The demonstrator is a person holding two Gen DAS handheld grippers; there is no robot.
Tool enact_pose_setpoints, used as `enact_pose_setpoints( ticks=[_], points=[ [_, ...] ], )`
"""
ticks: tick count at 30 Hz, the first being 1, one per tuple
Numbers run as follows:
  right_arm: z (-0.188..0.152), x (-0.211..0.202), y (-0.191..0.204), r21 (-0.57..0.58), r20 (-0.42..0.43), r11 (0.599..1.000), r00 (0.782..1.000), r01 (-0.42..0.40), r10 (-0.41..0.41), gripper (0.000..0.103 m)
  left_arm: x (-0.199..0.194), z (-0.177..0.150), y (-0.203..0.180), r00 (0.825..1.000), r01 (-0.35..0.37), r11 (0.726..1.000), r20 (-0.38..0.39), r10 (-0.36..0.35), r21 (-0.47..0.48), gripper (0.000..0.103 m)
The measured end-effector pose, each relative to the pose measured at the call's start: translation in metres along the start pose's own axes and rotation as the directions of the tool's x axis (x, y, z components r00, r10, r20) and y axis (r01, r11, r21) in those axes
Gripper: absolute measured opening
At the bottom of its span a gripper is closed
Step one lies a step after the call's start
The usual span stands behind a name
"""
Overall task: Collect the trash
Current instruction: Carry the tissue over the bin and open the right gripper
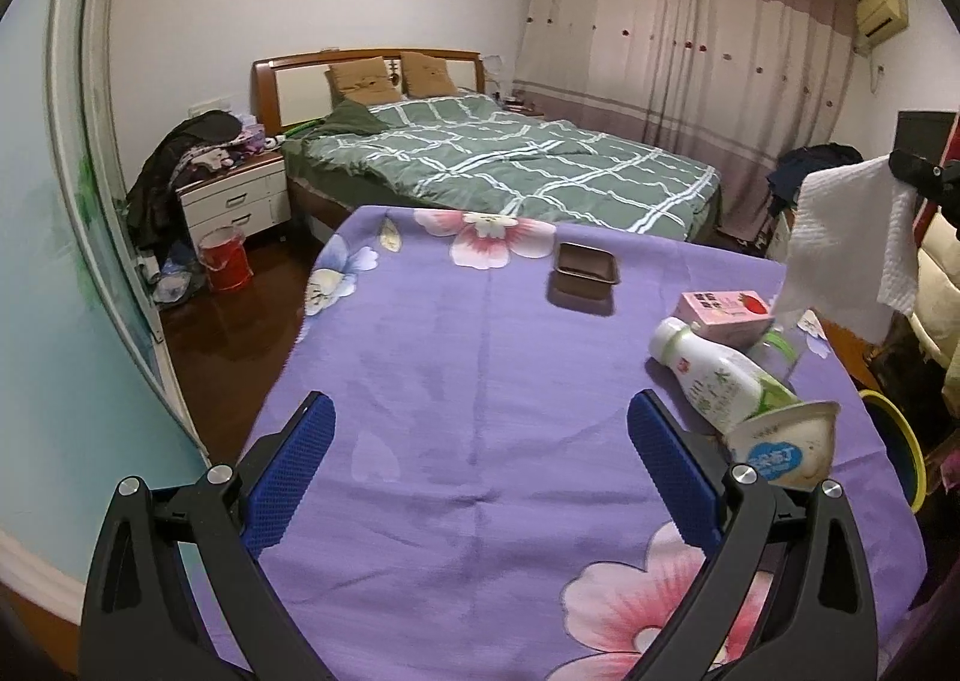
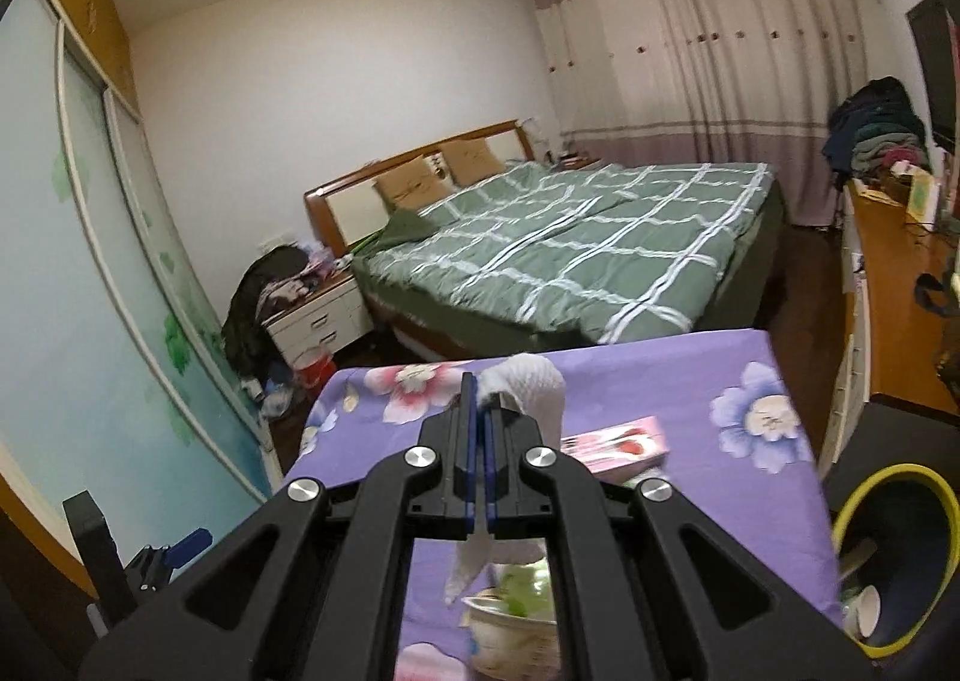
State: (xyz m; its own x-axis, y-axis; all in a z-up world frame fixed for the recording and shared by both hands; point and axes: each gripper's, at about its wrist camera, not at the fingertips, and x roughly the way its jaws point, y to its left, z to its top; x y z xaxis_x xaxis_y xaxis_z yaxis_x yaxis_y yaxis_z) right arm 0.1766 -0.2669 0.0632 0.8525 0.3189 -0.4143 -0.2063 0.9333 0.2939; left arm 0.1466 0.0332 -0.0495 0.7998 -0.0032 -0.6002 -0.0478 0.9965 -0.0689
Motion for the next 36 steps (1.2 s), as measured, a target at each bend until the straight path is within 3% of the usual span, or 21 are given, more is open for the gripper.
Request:
enact_pose_setpoints(
  ticks=[8,17,23,31,33,36],
  points=[
    [-0.004,-0.034,-0.062,0.069,0.037,0.991,0.992,0.115,-0.118,0.002,-0.004,-0.001,-0.047,0.996,0.084,0.995,-0.015,-0.083,0.057,0.097],
    [-0.019,-0.067,-0.152,0.171,0.039,0.954,0.966,0.247,-0.257,0.002,-0.001,-0.016,-0.123,0.981,0.191,0.971,-0.063,-0.184,0.14,0.097],
    [-0.047,-0.07,-0.22,0.246,-0.03,0.901,0.932,0.357,-0.361,0.002,0.009,-0.033,-0.166,0.969,0.231,0.952,-0.129,-0.208,0.2,0.097],
    [-0.077,-0.06,-0.276,0.271,-0.143,0.829,0.872,0.49,-0.468,0.004,0.024,-0.042,-0.19,0.966,0.224,0.95,-0.176,-0.188,0.219,0.097],
    [-0.083,-0.059,-0.284,0.283,-0.161,0.818,0.865,0.501,-0.474,0.019,0.026,-0.043,-0.193,0.967,0.217,0.95,-0.18,-0.179,0.224,0.097],
    [-0.09,-0.063,-0.292,0.285,-0.166,0.804,0.852,0.523,-0.496,0.023,0.029,-0.043,-0.196,0.967,0.212,0.95,-0.187,-0.17,0.229,0.097]
  ],
)
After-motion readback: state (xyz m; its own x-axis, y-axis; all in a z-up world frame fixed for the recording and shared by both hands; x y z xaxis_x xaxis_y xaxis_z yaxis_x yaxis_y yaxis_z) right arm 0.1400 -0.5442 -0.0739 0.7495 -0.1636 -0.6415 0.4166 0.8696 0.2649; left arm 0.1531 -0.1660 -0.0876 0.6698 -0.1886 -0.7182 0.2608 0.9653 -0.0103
